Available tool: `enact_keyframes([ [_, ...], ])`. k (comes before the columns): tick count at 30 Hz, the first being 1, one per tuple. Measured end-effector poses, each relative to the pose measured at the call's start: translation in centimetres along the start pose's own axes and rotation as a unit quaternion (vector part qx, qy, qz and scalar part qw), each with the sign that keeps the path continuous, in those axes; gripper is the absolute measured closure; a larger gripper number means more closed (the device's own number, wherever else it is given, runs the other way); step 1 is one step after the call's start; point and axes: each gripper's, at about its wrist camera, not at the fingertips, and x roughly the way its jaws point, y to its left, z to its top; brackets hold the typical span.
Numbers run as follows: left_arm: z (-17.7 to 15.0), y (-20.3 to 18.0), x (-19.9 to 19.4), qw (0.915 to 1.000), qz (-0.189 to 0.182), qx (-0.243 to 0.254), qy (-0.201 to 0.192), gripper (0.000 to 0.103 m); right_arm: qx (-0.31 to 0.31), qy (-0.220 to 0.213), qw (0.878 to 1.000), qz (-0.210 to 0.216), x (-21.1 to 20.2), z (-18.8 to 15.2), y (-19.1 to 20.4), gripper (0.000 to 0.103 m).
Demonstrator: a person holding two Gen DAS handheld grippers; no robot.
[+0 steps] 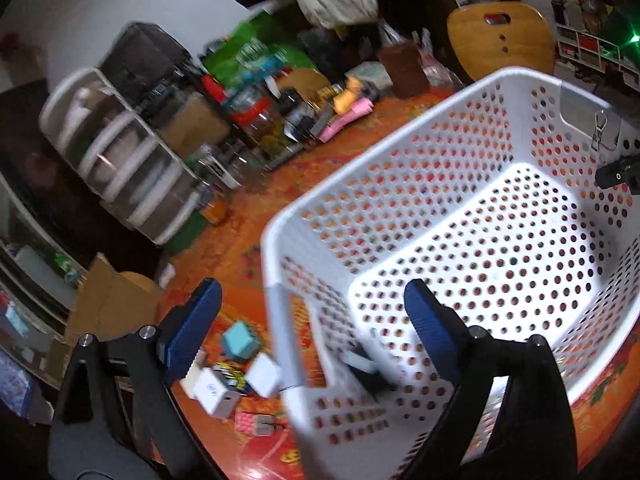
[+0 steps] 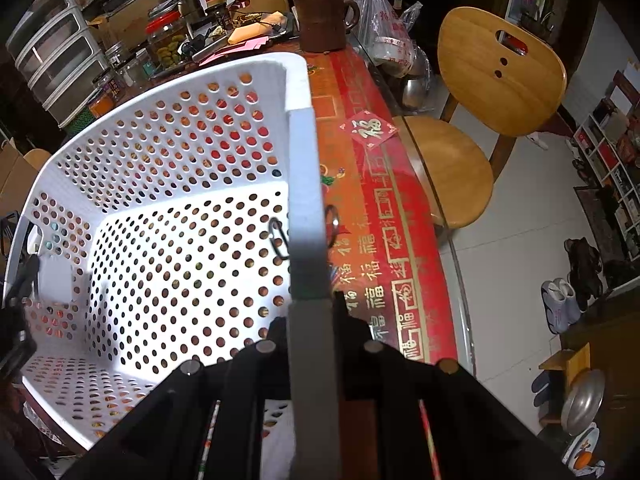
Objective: Organize rigid objects
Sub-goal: 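Carry the white charger into the basket and open the left tool, then grasp a second square white charger with the left tool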
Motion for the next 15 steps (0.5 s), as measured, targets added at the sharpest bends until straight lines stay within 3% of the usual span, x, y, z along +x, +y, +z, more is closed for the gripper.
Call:
enact_keyframes([
  [4, -1.5, 2.8, -1.9, 0.9995, 0.015, -0.017, -0.022, 0.003, 0.001, 0.000, 1.000, 0.001, 0.0, 0.0, -0.1, 0.093],
  [9, -4.0, 9.3, -2.9, 0.9968, 0.006, -0.079, -0.010, 0.003, 0.000, 0.000, 1.000, -0.004, 0.0, 0.1, 0.0, 0.093],
  [12, -5.7, 13.3, -2.1, 0.9940, 0.023, -0.107, 0.002, 0.002, 0.001, 0.001, 1.000, -0.005, 0.1, 0.1, 0.1, 0.093],
  [15, -7.7, 17.9, 1.1, 0.9892, 0.041, -0.135, 0.040, 0.001, 0.002, 0.000, 1.000, -0.006, 0.0, 0.1, 0.1, 0.094],
])
